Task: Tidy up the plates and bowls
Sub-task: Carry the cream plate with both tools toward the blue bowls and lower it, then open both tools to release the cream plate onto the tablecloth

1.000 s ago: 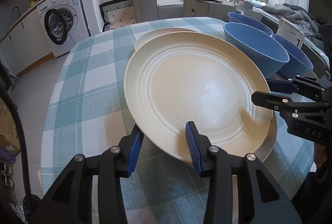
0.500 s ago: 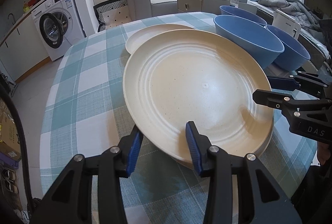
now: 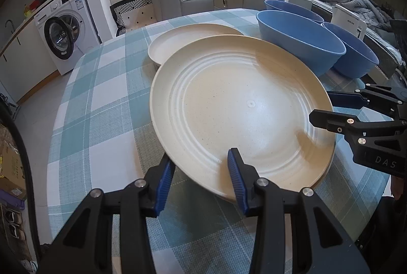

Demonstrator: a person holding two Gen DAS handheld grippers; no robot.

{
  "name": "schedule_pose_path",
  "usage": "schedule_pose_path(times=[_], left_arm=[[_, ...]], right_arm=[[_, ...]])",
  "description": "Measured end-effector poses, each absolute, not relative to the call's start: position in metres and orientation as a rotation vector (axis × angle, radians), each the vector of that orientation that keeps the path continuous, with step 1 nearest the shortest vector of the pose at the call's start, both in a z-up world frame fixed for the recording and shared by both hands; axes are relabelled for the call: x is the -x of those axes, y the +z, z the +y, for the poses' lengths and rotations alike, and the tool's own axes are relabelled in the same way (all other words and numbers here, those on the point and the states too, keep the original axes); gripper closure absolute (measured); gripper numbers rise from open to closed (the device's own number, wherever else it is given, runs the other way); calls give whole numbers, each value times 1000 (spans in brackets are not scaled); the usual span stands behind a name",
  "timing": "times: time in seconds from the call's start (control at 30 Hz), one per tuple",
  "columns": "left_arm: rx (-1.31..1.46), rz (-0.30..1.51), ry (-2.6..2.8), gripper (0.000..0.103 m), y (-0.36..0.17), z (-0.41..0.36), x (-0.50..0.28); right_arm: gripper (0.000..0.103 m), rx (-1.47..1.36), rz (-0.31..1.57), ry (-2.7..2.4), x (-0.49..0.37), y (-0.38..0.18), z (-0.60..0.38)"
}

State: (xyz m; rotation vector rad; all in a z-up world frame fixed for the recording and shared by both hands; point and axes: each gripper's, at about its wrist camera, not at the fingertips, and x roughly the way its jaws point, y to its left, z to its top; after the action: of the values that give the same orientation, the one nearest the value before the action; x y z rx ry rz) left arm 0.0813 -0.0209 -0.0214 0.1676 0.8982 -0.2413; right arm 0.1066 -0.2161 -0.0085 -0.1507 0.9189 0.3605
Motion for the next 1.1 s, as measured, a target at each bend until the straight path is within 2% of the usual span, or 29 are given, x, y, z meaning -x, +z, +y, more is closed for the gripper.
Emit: schedule_pose_path(times=[0.8, 1.0, 1.1], left_arm=[[-214, 940, -249, 57, -31, -32, -79], [-228, 947, -238, 46, -35, -33, -80], [-217, 952, -234, 42, -36, -32, -83]], right_arm=[[59, 202, 898, 397, -100, -5, -209], [54, 186, 894, 394, -102, -4, -214], [47, 178, 891, 395, -103, -4, -215]])
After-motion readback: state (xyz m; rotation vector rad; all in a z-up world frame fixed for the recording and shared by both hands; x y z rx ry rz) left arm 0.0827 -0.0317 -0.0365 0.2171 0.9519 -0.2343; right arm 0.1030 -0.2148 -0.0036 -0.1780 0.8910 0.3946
